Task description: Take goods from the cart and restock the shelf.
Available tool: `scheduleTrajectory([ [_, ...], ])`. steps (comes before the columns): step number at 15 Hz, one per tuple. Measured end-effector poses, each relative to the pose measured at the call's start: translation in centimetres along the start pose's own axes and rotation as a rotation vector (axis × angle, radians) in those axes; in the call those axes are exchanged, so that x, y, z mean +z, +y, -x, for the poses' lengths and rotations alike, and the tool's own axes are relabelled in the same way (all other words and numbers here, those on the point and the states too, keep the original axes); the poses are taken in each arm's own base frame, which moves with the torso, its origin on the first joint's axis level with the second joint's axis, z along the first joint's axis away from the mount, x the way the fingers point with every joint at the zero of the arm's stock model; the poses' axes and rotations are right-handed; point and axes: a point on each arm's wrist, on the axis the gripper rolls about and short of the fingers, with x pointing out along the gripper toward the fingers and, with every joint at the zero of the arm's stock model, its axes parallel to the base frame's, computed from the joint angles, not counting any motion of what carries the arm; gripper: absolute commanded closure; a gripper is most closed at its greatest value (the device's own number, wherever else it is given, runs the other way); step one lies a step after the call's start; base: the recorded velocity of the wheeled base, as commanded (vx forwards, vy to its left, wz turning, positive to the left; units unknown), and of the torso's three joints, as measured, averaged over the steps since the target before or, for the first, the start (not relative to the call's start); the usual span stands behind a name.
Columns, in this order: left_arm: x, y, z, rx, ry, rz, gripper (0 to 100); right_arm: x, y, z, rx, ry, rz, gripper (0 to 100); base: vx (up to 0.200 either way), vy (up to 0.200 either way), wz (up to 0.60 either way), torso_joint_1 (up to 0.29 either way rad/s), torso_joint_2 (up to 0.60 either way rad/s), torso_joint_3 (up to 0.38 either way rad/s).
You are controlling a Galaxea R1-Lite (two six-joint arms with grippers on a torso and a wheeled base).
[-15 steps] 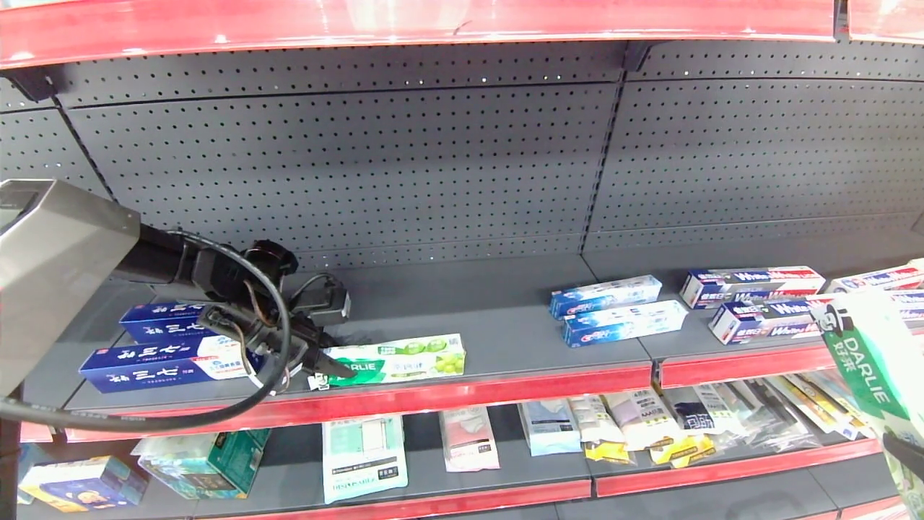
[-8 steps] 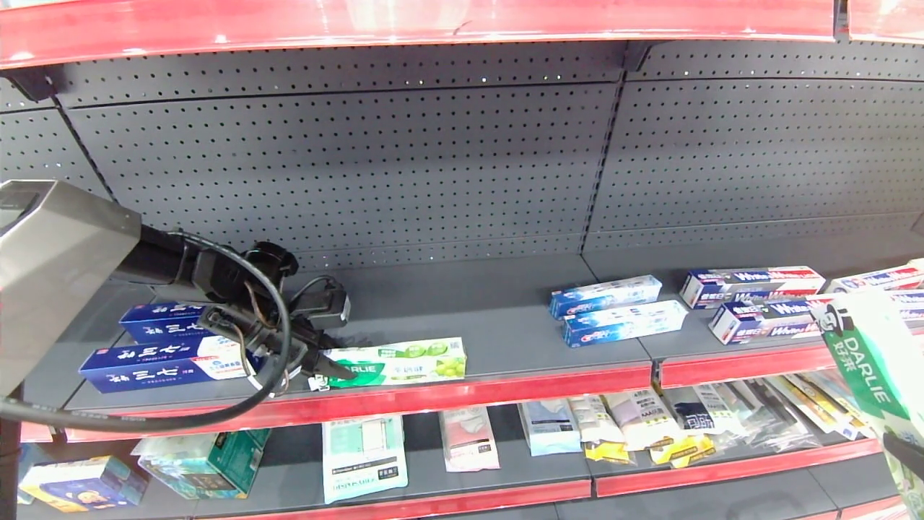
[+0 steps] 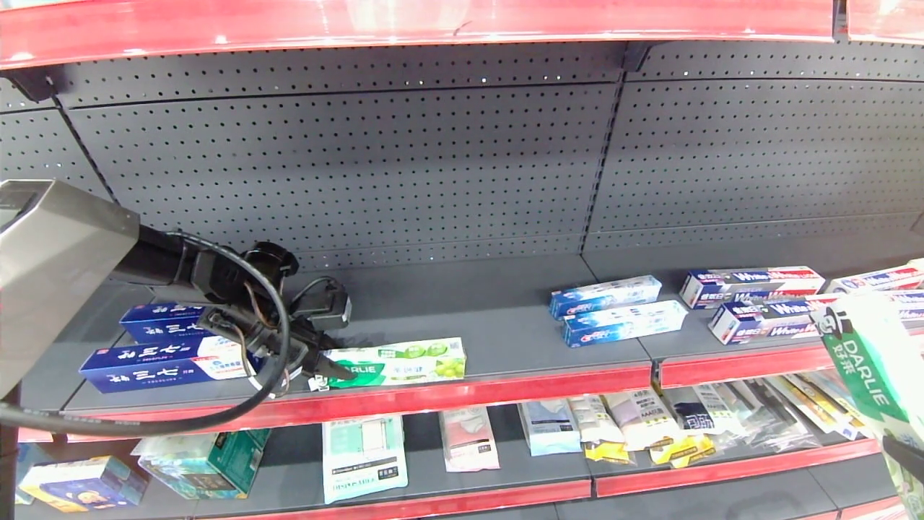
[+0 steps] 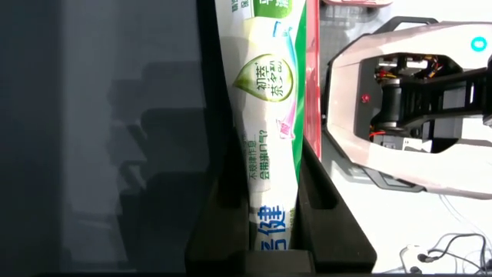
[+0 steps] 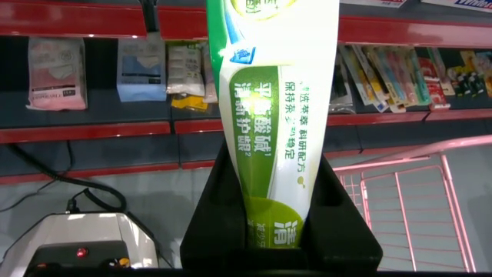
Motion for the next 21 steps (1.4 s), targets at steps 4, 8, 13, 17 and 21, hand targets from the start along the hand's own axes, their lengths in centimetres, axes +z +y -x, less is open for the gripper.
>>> scheduleTrajectory([
  [4, 0.01, -0.07, -0.01, -0.001, 0.004, 0.006, 100, -0.05, 0.01, 0.03, 0.000, -0.001, 0.000, 100, 0.000, 0.000, 0.00, 0.000, 0.00, 0.000],
  [8, 0.07, -0.04, 0.07, 0.007, 0.004, 0.018, 100, -0.06, 0.00, 0.06, -0.001, -0.003, -0.001, 100, 0.000, 0.000, 0.00, 0.000, 0.00, 0.000],
  [13, 0.03, -0.14, 0.05, 0.008, 0.007, 0.032, 100, -0.07, -0.01, 0.10, -0.003, -0.004, -0.001, 100, 0.000, 0.000, 0.00, 0.000, 0.00, 0.000],
  [17, 0.08, -0.76, 0.08, -0.002, 0.012, 0.048, 100, -0.02, -0.03, 0.15, -0.004, -0.008, -0.002, 100, 0.000, 0.000, 0.00, 0.000, 0.00, 0.000],
  [21, 0.13, -0.87, 0.17, -0.003, 0.015, 0.059, 100, -0.05, -0.03, 0.17, -0.005, -0.009, -0.002, 100, 0.000, 0.000, 0.00, 0.000, 0.00, 0.000],
])
